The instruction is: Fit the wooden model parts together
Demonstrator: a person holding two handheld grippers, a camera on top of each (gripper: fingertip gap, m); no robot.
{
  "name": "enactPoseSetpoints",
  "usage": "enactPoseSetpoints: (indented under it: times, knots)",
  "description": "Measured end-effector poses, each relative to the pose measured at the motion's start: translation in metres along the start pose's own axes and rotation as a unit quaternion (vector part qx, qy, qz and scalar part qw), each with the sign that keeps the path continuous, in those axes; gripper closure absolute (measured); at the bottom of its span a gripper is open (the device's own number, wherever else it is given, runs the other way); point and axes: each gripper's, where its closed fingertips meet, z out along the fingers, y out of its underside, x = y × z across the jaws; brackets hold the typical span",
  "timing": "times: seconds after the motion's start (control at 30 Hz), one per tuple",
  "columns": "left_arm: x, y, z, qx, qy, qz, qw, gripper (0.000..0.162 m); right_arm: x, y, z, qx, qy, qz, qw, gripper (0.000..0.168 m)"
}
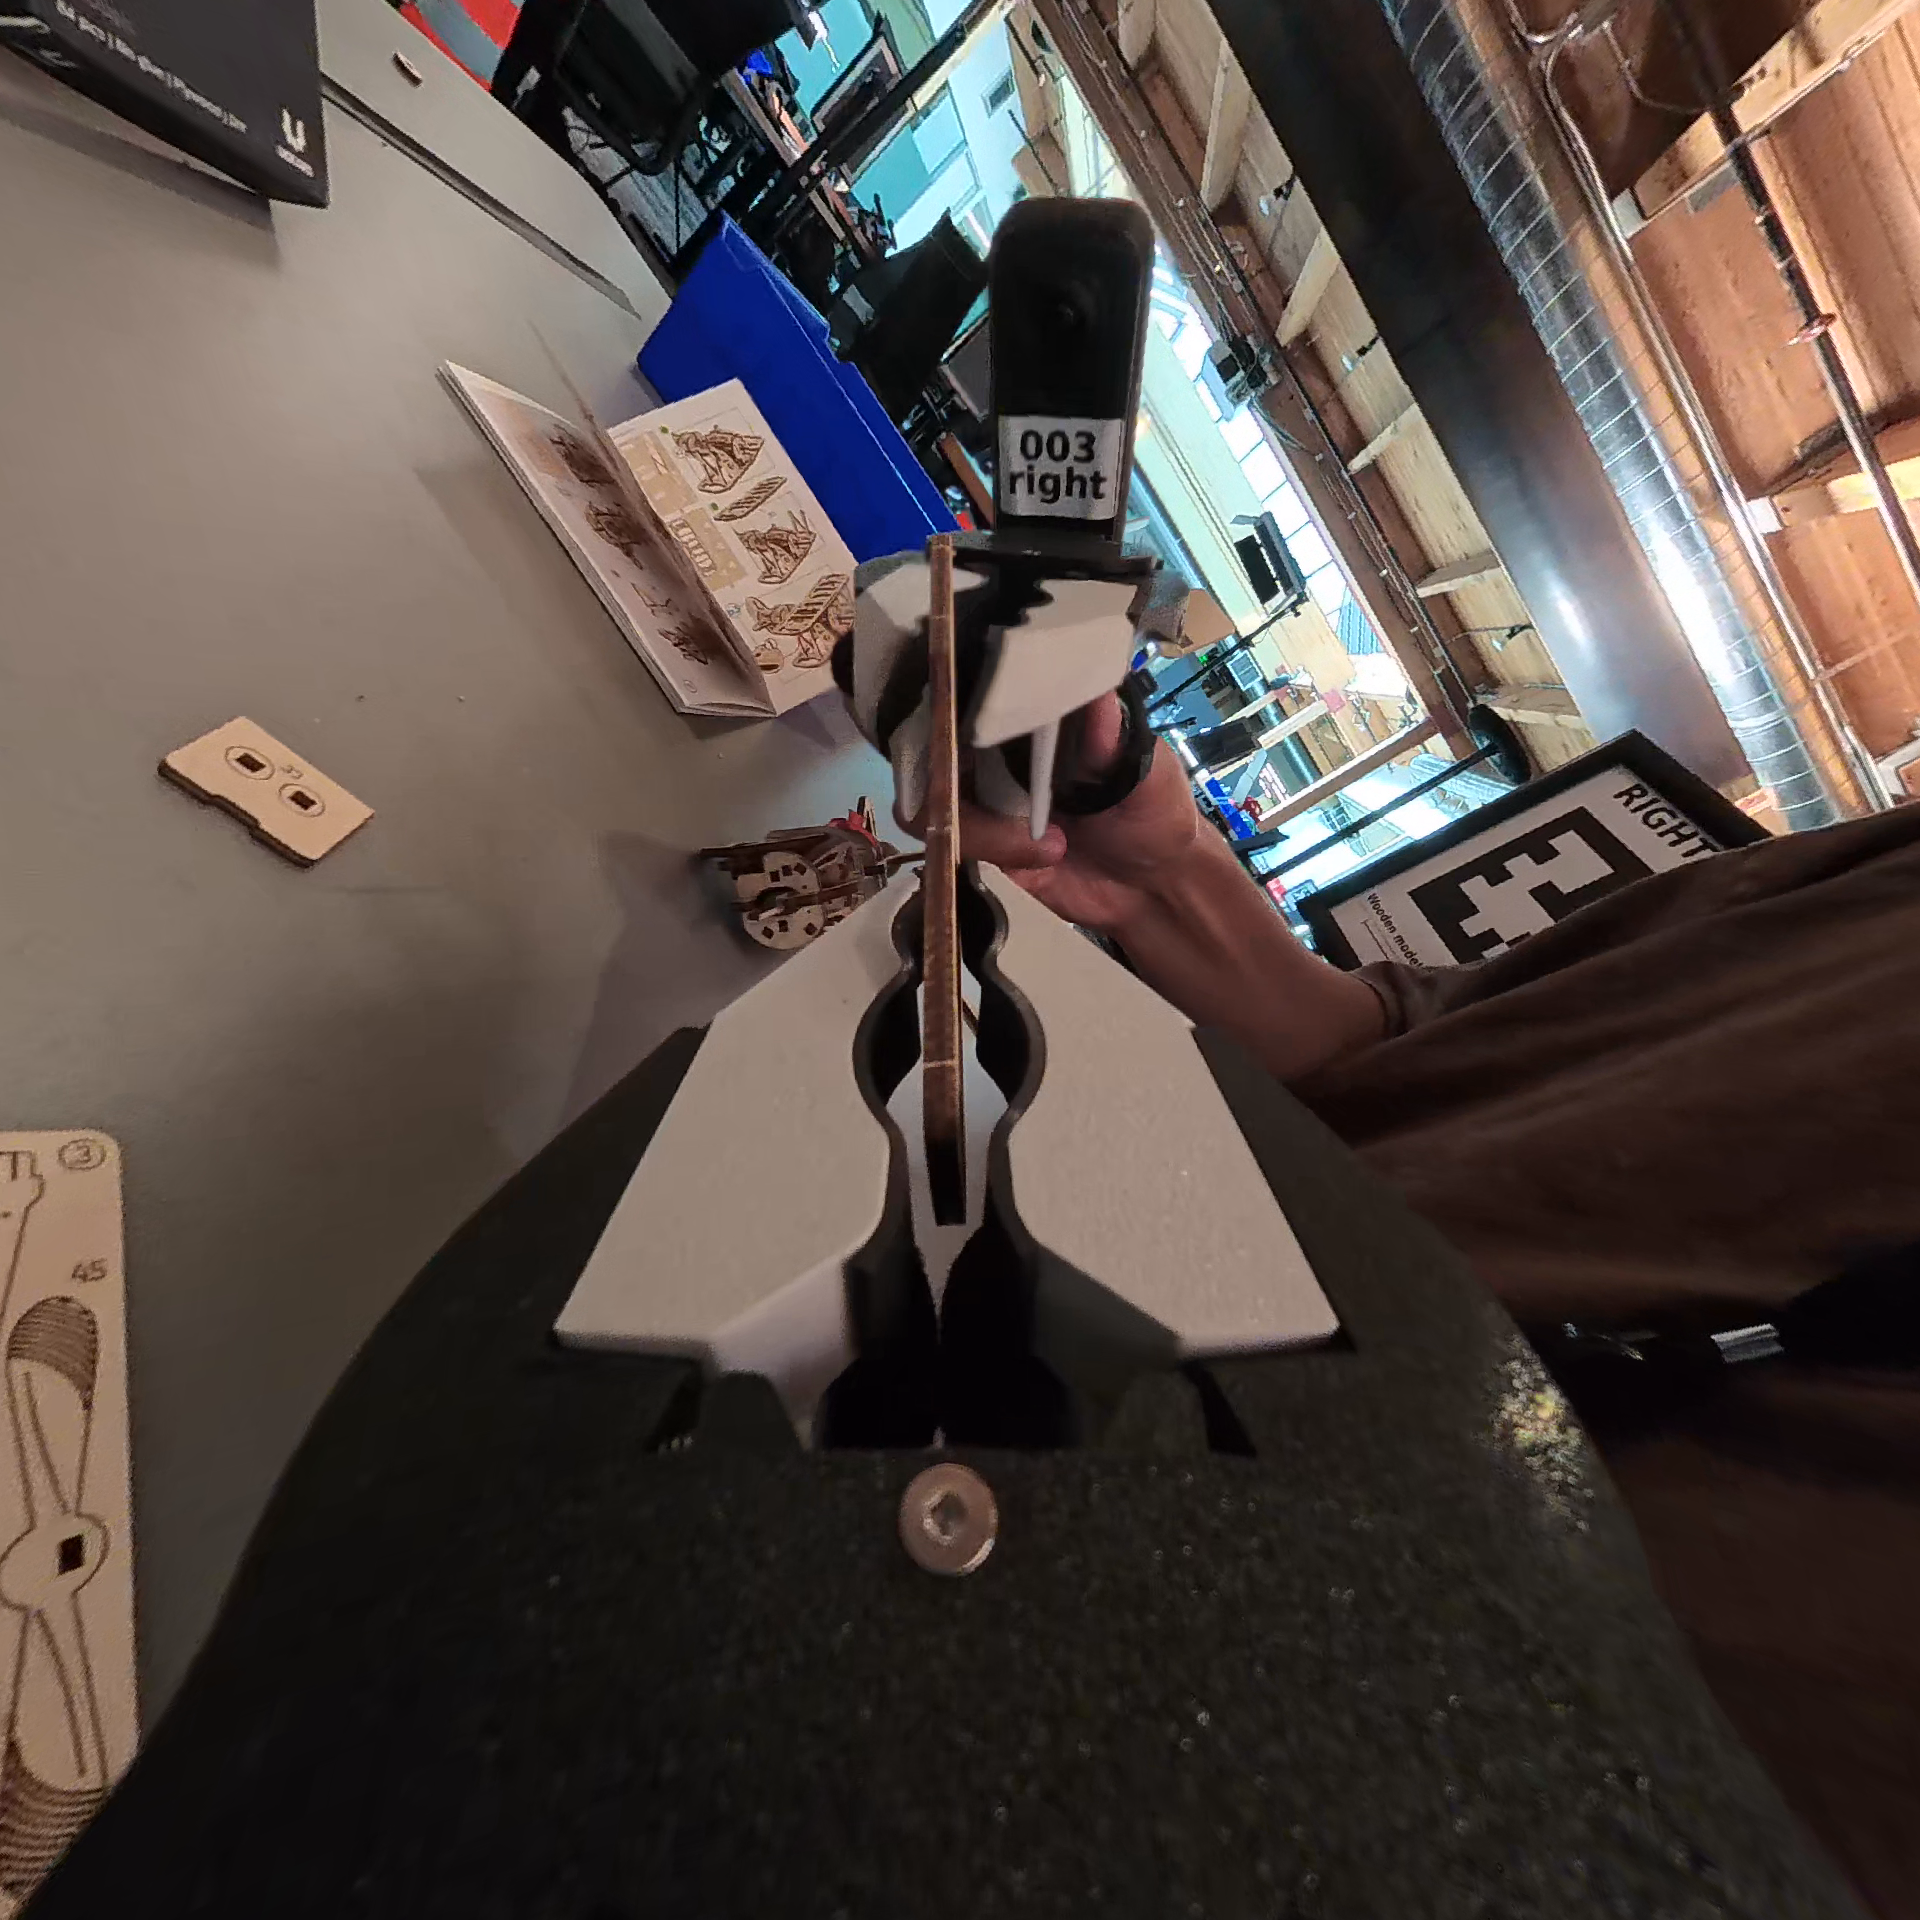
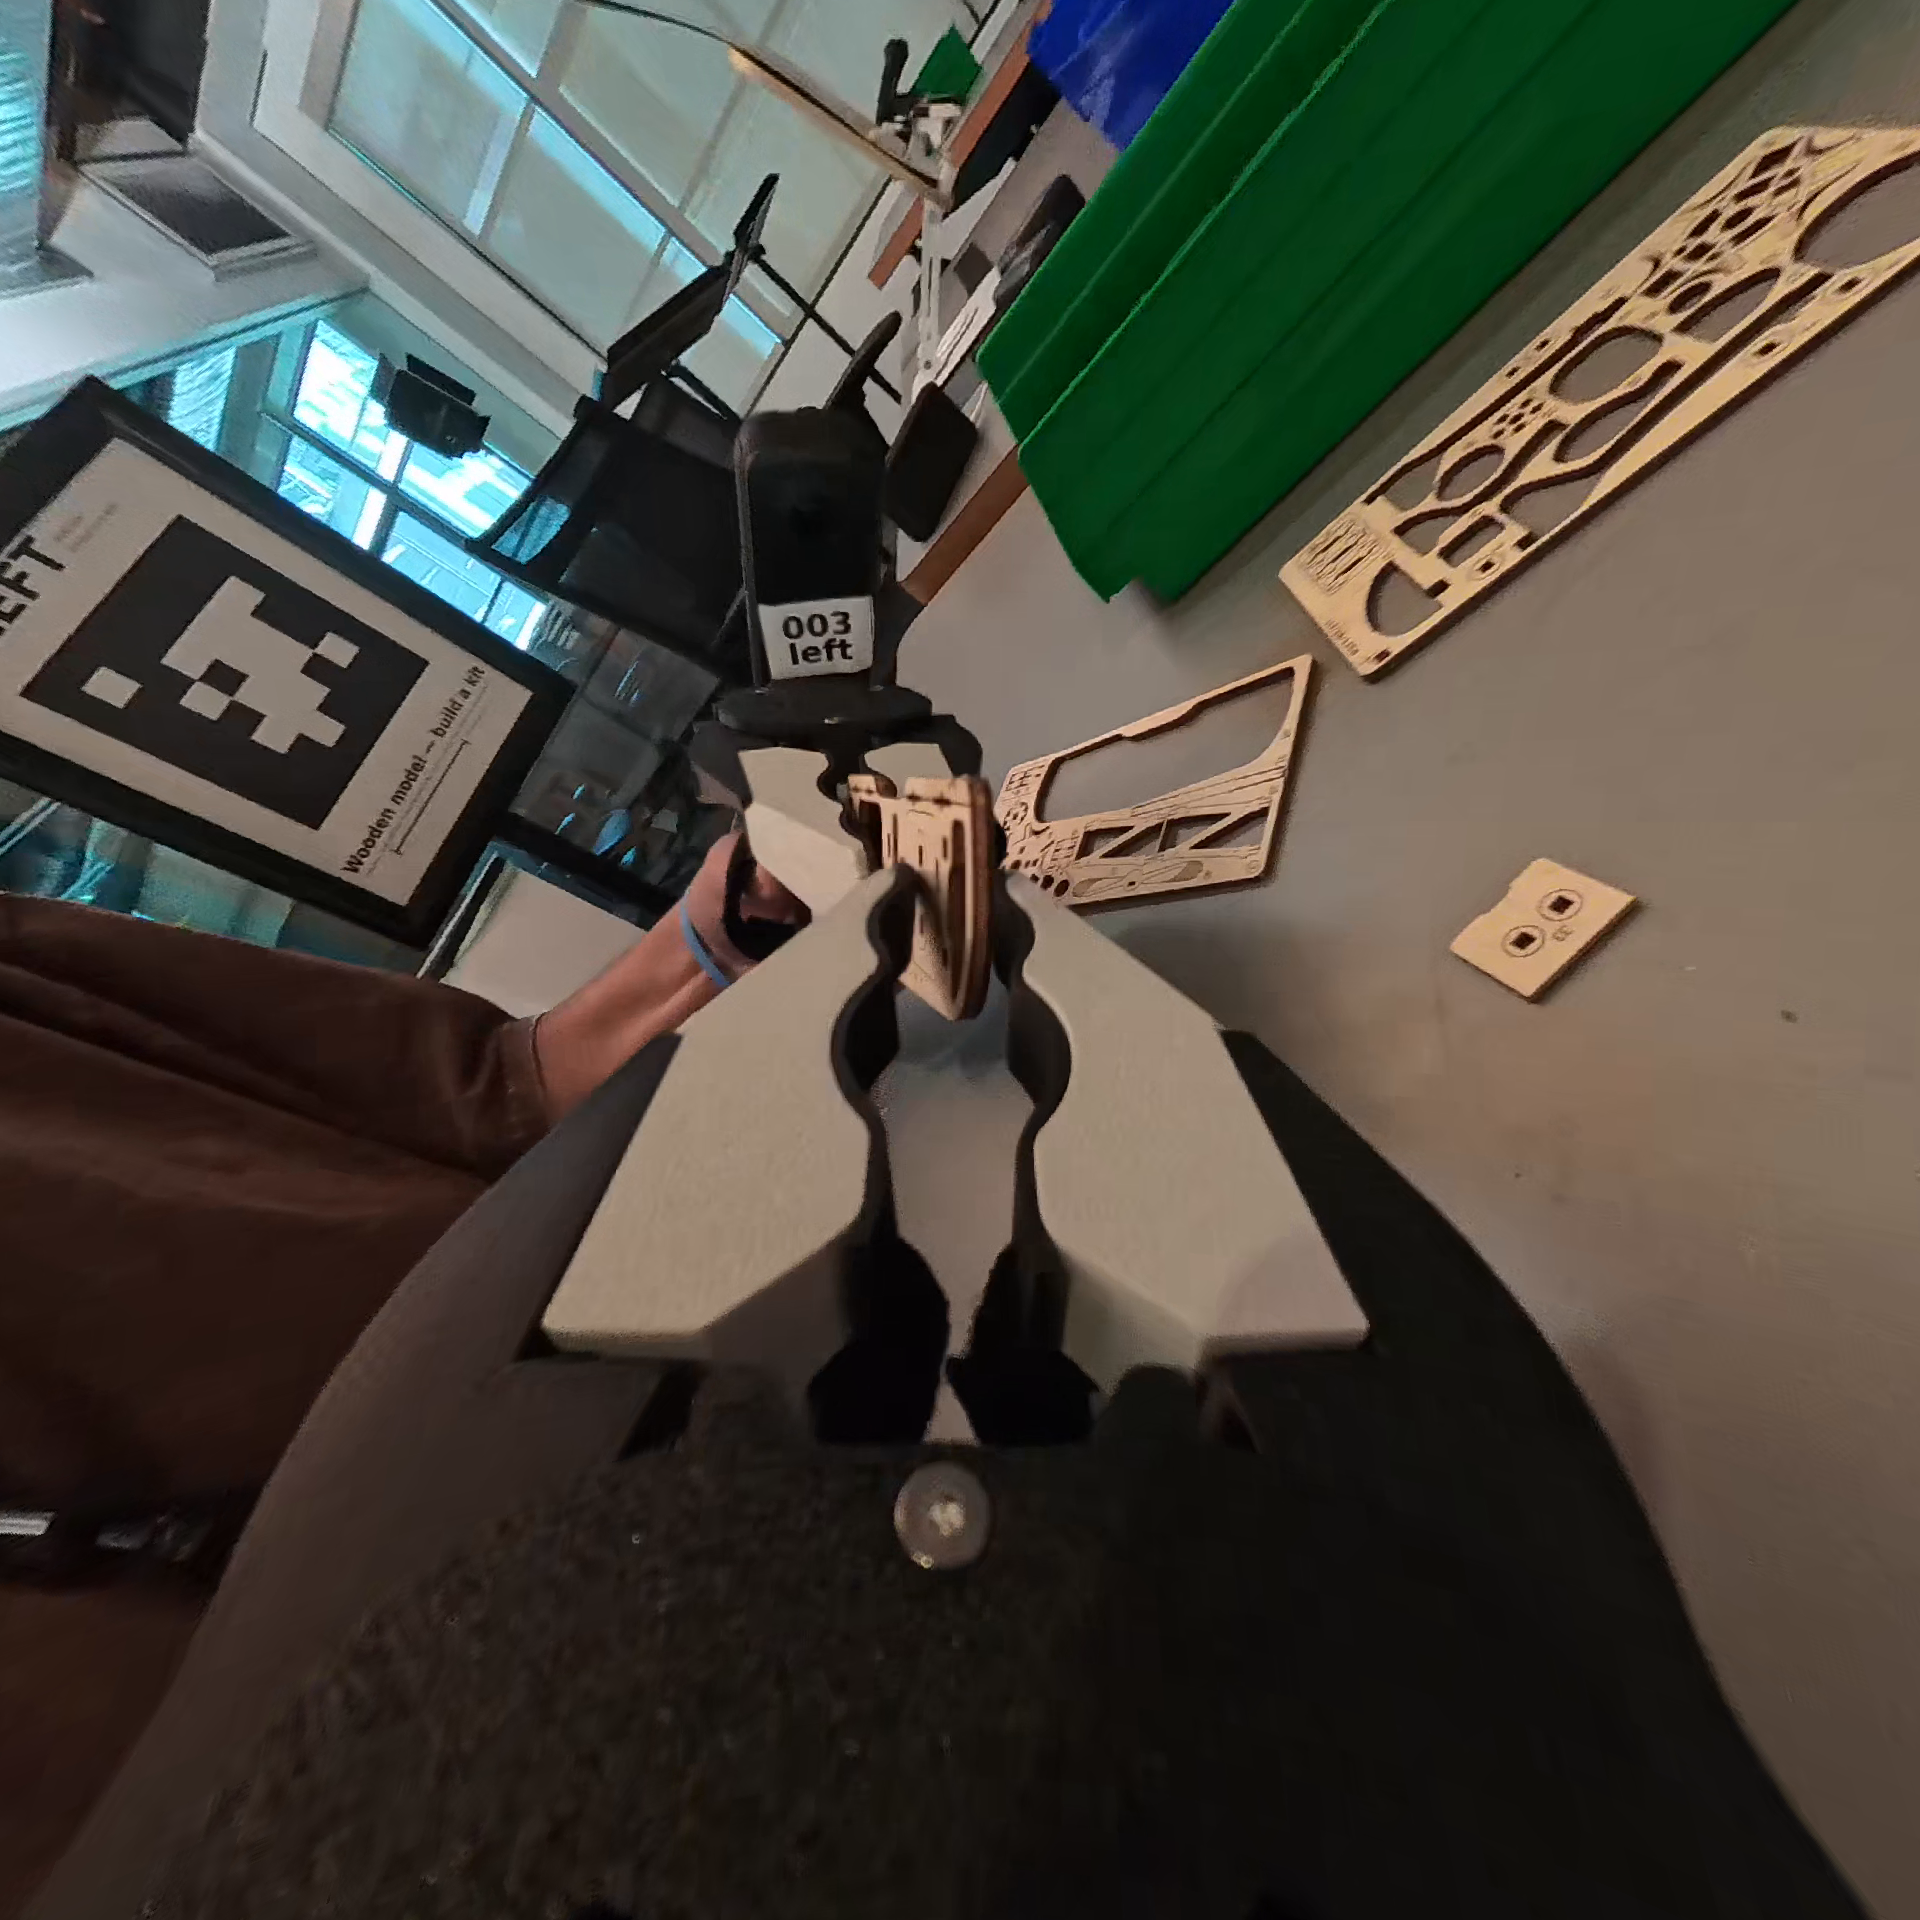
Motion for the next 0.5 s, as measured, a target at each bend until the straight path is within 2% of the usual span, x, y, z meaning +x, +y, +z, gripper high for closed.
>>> enactPoseSetpoints:
  times: [0.3,0.5]
  knots:
    - [-0.008,0.003,0.001,0.003,-0.021,-0.002,1.0,0.162,0.008,0.007,0.006,-0.012,0.057,-0.021,0.998,0.153]
    - [-0.012,0.003,-0.006,0.008,-0.017,-0.002,1.0,0.162,0.01,0.007,0.013,-0.01,0.061,-0.018,0.998,0.152]
